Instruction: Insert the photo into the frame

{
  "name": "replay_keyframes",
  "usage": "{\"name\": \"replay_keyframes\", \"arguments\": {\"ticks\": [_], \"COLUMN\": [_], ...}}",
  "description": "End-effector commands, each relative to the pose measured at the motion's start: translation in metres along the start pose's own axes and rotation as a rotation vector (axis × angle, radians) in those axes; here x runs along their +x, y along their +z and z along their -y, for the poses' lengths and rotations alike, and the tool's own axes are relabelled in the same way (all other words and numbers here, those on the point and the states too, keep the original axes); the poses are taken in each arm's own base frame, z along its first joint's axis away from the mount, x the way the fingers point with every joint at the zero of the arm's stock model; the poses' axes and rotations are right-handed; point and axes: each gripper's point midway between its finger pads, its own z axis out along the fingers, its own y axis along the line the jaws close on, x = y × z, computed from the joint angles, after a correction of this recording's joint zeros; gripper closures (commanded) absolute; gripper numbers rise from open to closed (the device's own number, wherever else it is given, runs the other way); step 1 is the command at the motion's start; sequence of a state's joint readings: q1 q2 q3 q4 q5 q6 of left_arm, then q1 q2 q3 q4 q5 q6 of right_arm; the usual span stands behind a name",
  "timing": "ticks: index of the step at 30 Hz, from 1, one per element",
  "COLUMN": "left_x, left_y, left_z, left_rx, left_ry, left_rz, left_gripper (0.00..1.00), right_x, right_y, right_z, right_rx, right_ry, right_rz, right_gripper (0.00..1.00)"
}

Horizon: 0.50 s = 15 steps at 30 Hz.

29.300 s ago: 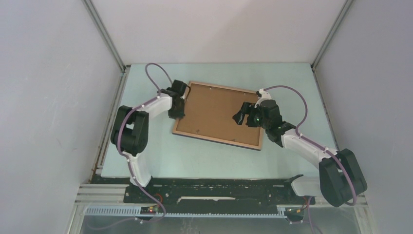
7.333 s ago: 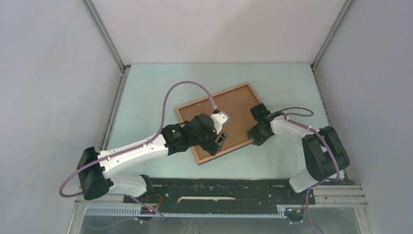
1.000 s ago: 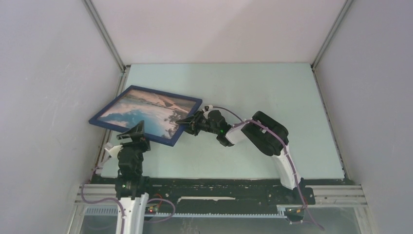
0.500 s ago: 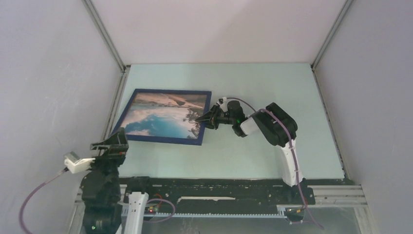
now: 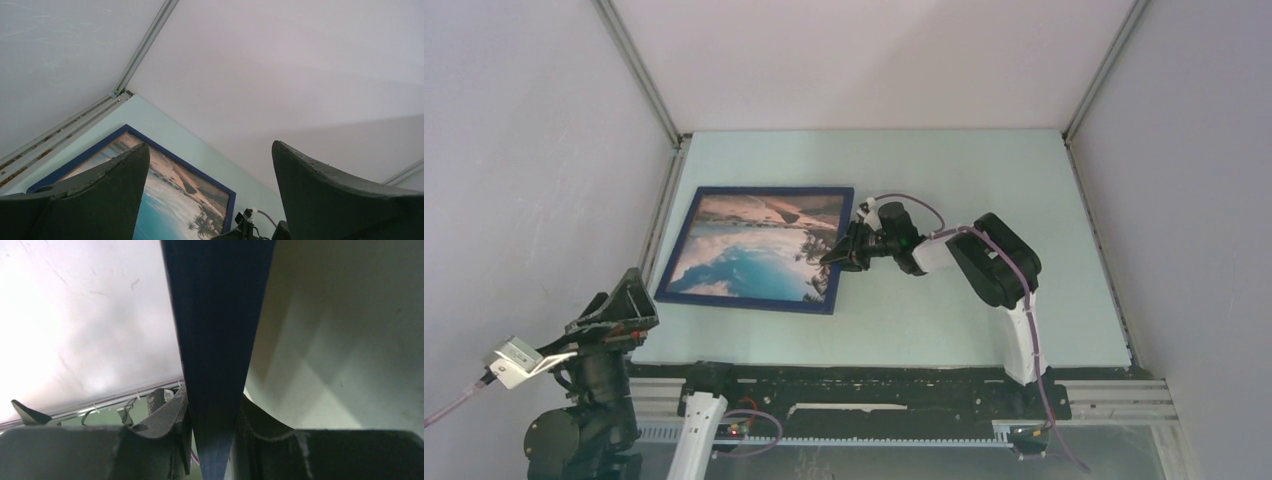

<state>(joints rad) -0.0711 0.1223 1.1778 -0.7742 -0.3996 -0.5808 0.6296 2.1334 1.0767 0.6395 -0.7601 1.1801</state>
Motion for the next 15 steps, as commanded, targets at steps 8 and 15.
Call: {"name": "replay_keyframes", "arguments": {"ticks": [8, 15], "left_x": [-0.002, 0.010], "left_y": [0.011, 0.019], "left_z": [0.005, 0.006], "left_rx": [0.030, 0.040], "left_ry": [0.082, 0.072], "left_rz": [-0.004, -0.035], "left_gripper": [0.04, 0.03], "right_x": [0.058, 0.055], "right_y": [-0.009, -0.021], "right_z": [-0.014, -0.002], "right_rx": [0.041, 0.042], "right_ry": [-0.085, -0.080], "right_rz": [-0.182, -0.234], "right_gripper": [1.00, 1.00]}}
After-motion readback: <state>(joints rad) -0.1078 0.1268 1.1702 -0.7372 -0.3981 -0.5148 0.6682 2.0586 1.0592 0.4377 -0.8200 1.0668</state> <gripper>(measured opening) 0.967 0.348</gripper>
